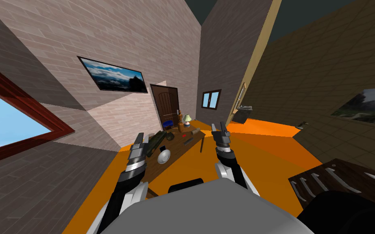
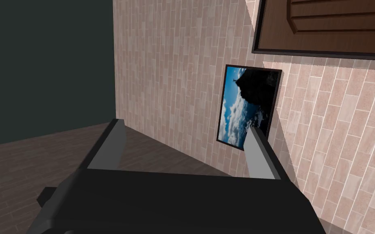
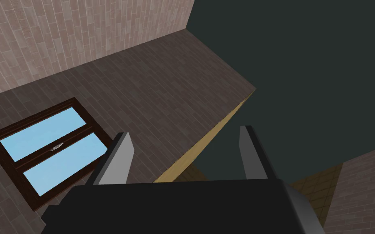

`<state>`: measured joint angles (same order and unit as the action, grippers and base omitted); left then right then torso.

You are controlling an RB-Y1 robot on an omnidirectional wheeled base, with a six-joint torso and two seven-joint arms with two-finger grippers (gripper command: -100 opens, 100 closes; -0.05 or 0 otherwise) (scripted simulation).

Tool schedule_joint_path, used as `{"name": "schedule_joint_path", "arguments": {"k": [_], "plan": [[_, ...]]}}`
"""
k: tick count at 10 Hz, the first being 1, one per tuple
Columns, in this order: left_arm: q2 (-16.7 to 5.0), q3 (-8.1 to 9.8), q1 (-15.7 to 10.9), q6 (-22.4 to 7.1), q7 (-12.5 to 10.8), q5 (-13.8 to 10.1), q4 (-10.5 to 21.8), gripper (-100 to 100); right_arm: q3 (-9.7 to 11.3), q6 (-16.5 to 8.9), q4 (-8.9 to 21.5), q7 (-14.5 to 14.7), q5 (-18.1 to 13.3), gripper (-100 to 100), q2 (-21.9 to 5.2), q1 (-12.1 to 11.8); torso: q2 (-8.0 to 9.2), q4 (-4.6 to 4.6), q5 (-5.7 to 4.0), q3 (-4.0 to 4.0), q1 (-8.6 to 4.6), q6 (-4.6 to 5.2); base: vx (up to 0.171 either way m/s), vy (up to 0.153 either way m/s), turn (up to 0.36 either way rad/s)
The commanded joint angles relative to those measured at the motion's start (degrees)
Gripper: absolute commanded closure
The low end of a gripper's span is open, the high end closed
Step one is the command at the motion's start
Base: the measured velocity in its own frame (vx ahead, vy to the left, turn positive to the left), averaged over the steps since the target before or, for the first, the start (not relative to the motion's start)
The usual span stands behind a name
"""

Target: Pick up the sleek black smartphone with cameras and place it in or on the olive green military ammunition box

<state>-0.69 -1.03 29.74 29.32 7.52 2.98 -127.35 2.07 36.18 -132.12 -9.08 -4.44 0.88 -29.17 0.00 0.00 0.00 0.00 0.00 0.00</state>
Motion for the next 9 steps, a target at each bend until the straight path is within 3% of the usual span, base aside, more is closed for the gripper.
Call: {"name": "schedule_joint_path", "arguments": {"k": [1,3,4,6,9], "plan": [[-2.6,0.11,-0.9,-2.1,-0.8,-1.1,0.9,-100,0.0,0.0,0.0,0.0,0.0,0,0.0,0.0,0.0,0.0,0.0,0.0,0.0,0.0,-0.004,-0.016,-0.053],[-4.8,0.29,-2.3,-4.9,-2.0,-2.6,2.2,-100,0.0,0.0,0.0,0.0,0.0,0,0.0,0.0,0.02,0.0,-0.02,0.01,-0.08,0.01,-0.009,-0.03,-0.055],[-4.8,0.29,-2.3,-5.2,-2.0,-2.6,2.2,-100,0.0,0.0,0.0,0.0,0.0,0,0.0,0.0,0.02,0.0,-0.02,0.01,-0.1,0.01,-0.005,-0.02,-0.019],[-7.0,0.57,-4.1,-8.7,-3.6,-4.7,4.1,-100,0.0,0.0,0.0,0.0,0.0,0,0.0,0.0,0.01,0.0,-0.01,0.0,-0.06,0.01,-0.006,-0.022,-0.068],[-8.0,0.74,-5.2,-12.0,-4.5,-6.0,5.2,-100,0.0,0.0,0.0,0.0,0.0,0,0.0,0.0,0.0,0.0,-0.01,0.0,-0.06,0.01,-0.005,-0.017,-0.038]]}}
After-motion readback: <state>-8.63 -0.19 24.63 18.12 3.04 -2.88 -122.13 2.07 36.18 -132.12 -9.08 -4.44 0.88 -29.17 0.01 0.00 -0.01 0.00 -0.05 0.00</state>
